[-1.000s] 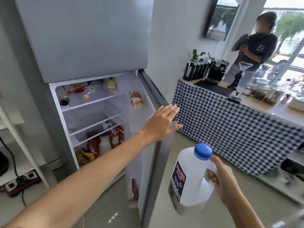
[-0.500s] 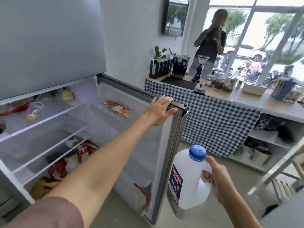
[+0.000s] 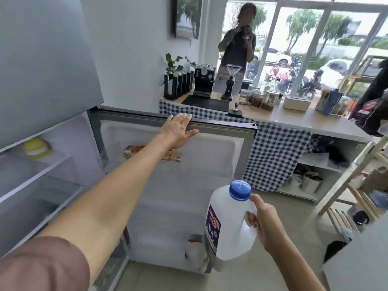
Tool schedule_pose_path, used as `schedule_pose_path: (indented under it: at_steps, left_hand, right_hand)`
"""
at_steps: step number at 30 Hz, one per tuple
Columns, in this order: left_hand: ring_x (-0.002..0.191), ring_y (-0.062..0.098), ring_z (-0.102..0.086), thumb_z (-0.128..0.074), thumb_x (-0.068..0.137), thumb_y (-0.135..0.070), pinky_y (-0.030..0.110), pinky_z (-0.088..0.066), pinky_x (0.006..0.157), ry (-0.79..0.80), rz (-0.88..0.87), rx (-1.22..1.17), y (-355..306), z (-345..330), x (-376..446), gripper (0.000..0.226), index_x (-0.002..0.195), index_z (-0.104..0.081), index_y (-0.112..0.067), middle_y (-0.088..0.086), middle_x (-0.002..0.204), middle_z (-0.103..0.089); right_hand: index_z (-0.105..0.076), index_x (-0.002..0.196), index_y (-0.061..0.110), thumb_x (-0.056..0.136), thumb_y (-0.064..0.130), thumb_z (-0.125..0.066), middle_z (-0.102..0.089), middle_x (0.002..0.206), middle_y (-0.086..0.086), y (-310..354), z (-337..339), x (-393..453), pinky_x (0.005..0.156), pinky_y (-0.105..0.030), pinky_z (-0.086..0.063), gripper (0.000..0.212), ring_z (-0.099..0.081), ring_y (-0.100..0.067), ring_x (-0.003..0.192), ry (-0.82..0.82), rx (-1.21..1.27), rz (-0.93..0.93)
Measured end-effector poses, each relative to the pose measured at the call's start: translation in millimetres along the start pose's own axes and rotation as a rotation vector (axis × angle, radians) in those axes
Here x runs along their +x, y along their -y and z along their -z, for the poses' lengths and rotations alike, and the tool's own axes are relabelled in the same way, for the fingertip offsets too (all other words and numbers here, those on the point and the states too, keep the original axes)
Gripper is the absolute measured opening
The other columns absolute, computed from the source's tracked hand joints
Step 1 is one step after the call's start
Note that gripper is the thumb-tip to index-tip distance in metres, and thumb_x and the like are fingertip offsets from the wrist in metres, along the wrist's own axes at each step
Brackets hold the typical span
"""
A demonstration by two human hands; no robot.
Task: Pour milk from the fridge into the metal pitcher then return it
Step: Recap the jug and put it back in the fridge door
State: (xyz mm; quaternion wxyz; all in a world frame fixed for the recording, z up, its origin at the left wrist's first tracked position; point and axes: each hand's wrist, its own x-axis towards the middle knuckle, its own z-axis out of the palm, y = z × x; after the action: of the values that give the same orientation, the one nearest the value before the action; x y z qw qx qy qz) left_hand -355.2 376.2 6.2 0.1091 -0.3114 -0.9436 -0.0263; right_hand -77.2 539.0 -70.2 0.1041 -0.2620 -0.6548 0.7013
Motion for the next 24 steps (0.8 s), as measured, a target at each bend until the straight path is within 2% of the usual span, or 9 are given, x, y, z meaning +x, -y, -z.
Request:
schedule_pose_path:
  at_steps: [3,6,9,13,16,19,24]
  left_hand:
    - [0.148,0.019,-0.006,-0.018,0.095,-0.059,0.043,-0.003,0.12,-0.012,-0.017,0.011,4.3,-3.0,12.3,0.074,0.152,-0.009,-0.012,0.006,0.16,-0.011]
    - [0.148,0.02,-0.005,-0.017,0.095,-0.06,0.043,-0.002,0.12,0.001,-0.021,0.013,7.2,-3.7,23.3,0.075,0.152,-0.007,-0.012,0.007,0.16,-0.009]
    - [0.148,0.021,-0.003,-0.016,0.095,-0.06,0.043,-0.001,0.119,0.017,-0.021,0.022,8.5,-5.0,31.5,0.075,0.152,-0.003,-0.011,0.008,0.16,-0.007]
    - [0.148,0.021,-0.001,-0.016,0.095,-0.059,0.043,0.0,0.12,0.03,-0.013,0.0,11.5,-7.3,39.3,0.076,0.152,-0.001,-0.011,0.008,0.16,-0.005]
    - [0.148,0.022,-0.001,-0.017,0.095,-0.059,0.043,0.0,0.119,0.032,-0.013,0.001,12.2,-8.5,42.7,0.076,0.152,0.0,-0.011,0.008,0.16,-0.004]
    - [0.148,0.022,-0.002,-0.018,0.095,-0.059,0.043,0.0,0.119,0.034,-0.009,-0.004,11.6,-7.5,44.1,0.076,0.152,-0.001,-0.011,0.008,0.16,-0.004]
    - [0.148,0.022,-0.001,-0.018,0.096,-0.059,0.042,0.001,0.119,0.043,-0.012,-0.001,11.8,-6.6,44.1,0.076,0.152,0.0,-0.011,0.008,0.16,-0.004]
  right_hand:
    - [-0.053,0.081,0.007,0.091,0.028,-0.053,-0.024,0.074,-0.012,2.3,-17.9,15.4,0.053,-0.021,-0.033,0.023,-0.021,-0.014,0.058,-0.016,0.004,0.015]
    - [-0.056,0.081,0.006,0.09,0.03,-0.054,-0.033,0.073,-0.011,2.8,-33.8,28.4,0.058,-0.024,-0.033,0.026,-0.024,-0.02,0.063,-0.018,0.023,0.018]
    - [-0.06,0.087,0.007,0.087,0.034,-0.056,-0.042,0.082,-0.013,1.1,-45.0,39.5,0.061,-0.027,-0.034,0.027,-0.027,-0.025,0.07,-0.023,0.052,0.023]
    - [-0.058,0.09,0.008,0.071,0.048,-0.061,-0.043,0.086,-0.012,1.2,-56.0,49.6,0.068,-0.026,-0.044,0.044,-0.034,-0.026,0.079,-0.044,0.051,0.02]
    - [-0.055,0.09,0.01,0.078,0.042,-0.058,-0.04,0.086,-0.012,1.2,-60.3,53.7,0.058,-0.019,-0.042,0.035,-0.029,-0.026,0.07,-0.038,0.051,0.048]
    - [-0.049,0.09,0.011,0.086,0.034,-0.056,-0.032,0.085,-0.013,0.6,-63.0,56.4,0.045,-0.011,-0.038,0.024,-0.021,-0.015,0.057,-0.044,0.06,0.079]
    - [-0.046,0.089,0.011,0.088,0.033,-0.055,-0.027,0.083,-0.016,2.8,-66.0,54.1,0.044,-0.012,-0.036,0.023,-0.02,-0.014,0.056,-0.038,0.05,0.08]
